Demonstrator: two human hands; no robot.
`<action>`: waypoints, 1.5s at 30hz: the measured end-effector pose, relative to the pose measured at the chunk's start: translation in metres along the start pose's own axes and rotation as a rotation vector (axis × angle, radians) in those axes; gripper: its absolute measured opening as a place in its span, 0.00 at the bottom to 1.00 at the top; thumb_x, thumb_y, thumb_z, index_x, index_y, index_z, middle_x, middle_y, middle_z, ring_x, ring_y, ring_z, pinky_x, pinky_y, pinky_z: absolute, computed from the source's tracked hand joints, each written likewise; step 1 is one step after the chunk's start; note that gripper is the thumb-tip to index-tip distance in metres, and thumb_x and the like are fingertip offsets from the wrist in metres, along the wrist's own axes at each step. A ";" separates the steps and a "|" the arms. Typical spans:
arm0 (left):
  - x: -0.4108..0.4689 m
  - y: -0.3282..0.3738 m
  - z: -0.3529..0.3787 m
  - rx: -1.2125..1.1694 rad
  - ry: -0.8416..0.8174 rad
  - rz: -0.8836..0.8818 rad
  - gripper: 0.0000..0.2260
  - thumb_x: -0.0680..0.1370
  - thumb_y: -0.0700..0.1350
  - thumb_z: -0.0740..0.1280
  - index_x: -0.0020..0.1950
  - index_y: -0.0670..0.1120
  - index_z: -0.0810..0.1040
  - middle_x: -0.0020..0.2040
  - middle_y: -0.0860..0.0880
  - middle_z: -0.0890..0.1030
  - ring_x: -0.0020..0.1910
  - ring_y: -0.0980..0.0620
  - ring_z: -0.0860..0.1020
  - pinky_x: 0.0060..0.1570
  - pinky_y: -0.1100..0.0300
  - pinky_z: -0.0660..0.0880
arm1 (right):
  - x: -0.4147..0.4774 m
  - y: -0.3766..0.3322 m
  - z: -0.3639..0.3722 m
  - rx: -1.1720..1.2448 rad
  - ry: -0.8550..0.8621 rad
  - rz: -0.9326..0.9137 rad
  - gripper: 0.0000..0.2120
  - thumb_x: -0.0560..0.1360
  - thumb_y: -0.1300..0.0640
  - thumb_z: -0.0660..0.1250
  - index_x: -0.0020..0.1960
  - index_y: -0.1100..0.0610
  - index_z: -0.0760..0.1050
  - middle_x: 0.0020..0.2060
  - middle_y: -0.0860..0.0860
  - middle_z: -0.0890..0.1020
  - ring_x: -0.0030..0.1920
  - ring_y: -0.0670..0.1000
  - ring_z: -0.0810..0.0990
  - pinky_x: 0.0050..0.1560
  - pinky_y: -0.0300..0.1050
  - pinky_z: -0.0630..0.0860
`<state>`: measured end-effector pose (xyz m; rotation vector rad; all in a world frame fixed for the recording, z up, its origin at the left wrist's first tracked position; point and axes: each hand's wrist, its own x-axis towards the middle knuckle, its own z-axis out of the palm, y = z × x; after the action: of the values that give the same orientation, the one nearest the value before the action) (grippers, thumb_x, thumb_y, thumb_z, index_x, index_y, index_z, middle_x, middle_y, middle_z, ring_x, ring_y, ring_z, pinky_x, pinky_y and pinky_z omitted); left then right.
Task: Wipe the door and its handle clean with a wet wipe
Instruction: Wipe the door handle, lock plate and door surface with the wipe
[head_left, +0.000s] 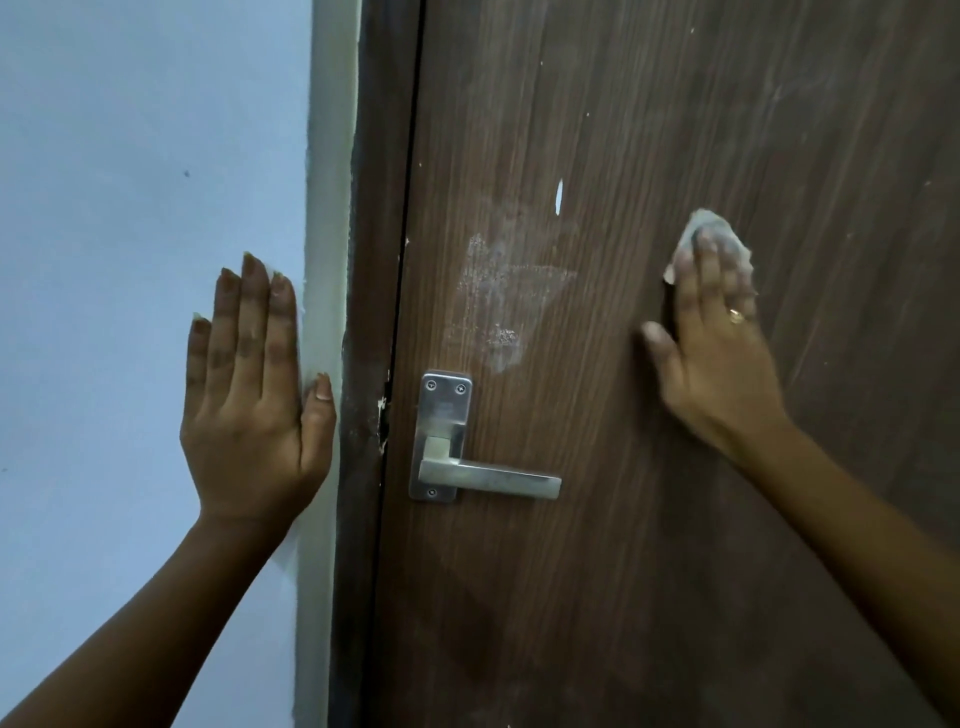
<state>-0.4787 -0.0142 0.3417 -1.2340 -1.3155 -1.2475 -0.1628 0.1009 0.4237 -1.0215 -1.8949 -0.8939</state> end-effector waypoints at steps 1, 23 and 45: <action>0.000 0.000 0.000 -0.003 0.001 0.002 0.26 0.80 0.46 0.53 0.77 0.41 0.52 0.77 0.41 0.55 0.78 0.50 0.48 0.77 0.54 0.46 | 0.003 -0.011 0.003 0.016 0.003 0.011 0.32 0.79 0.46 0.48 0.75 0.64 0.45 0.74 0.57 0.44 0.75 0.56 0.43 0.74 0.53 0.43; 0.002 0.000 0.000 0.015 -0.013 0.005 0.27 0.80 0.47 0.52 0.77 0.42 0.51 0.77 0.43 0.54 0.78 0.48 0.50 0.77 0.54 0.46 | -0.014 -0.012 -0.004 -0.065 -0.081 -0.198 0.25 0.81 0.49 0.44 0.74 0.60 0.52 0.74 0.56 0.57 0.74 0.53 0.53 0.73 0.50 0.52; 0.001 0.000 0.000 0.018 -0.023 -0.010 0.27 0.80 0.47 0.52 0.77 0.42 0.52 0.77 0.43 0.54 0.78 0.48 0.50 0.77 0.54 0.47 | -0.027 -0.058 0.015 -0.159 -0.276 -0.699 0.26 0.80 0.48 0.45 0.75 0.58 0.53 0.74 0.53 0.56 0.75 0.52 0.50 0.72 0.51 0.50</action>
<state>-0.4787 -0.0146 0.3426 -1.2336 -1.3484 -1.2287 -0.2089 0.0803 0.3811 -0.5766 -2.5100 -1.3642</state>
